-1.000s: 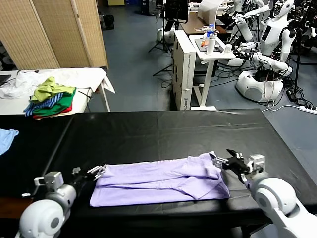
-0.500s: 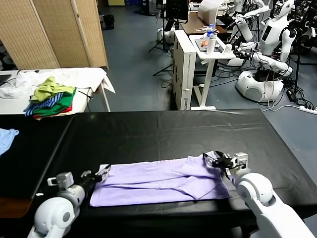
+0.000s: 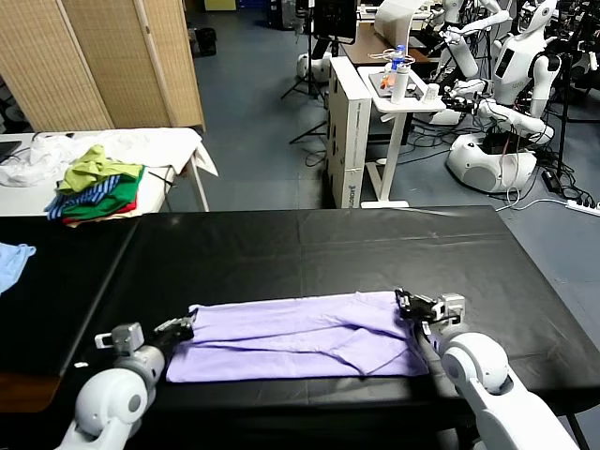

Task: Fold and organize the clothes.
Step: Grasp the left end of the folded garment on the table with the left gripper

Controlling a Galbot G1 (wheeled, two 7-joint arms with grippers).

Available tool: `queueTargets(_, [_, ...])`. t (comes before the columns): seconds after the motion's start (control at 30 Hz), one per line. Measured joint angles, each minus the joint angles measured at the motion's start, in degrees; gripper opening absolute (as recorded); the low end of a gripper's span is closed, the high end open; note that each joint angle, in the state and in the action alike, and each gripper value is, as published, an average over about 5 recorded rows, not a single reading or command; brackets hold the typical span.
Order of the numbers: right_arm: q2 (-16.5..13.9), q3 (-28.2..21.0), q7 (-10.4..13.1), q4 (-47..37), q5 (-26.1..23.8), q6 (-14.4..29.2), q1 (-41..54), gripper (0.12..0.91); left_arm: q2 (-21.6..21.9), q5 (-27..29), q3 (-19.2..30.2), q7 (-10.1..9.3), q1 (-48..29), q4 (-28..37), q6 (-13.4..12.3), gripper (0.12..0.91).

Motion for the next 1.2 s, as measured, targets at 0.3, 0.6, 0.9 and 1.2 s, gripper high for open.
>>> queueTargets(0.3, [-2.4,5.2,-0.9,5.8,2.1,0.4,-4.6,0.895,-2.5,3.8,-4.4,1.33,4.2,-3.4,-1.1,0.755])
queueTargets(0.6, [-3.8,11.2,-1.7,9.4,2.8,1.1,-9.9,0.907,-8.5,4.7,-8.2,2.79,8.9,-5.8,-2.2,0.906])
queueTargets(0.9, [-3.7,12.6,-1.8,10.1,2.9,1.1,-10.8,0.907,-12.9,4.3,-8.5,3.53,10.5,-7.0,-2.5,0.899])
queueTargets(1.2, [-3.7,12.8,-1.8,10.3,2.9,1.1,-10.8,0.907,-15.2,3.8,-8.6,4.37,11.1,-6.2,-3.2,0.719])
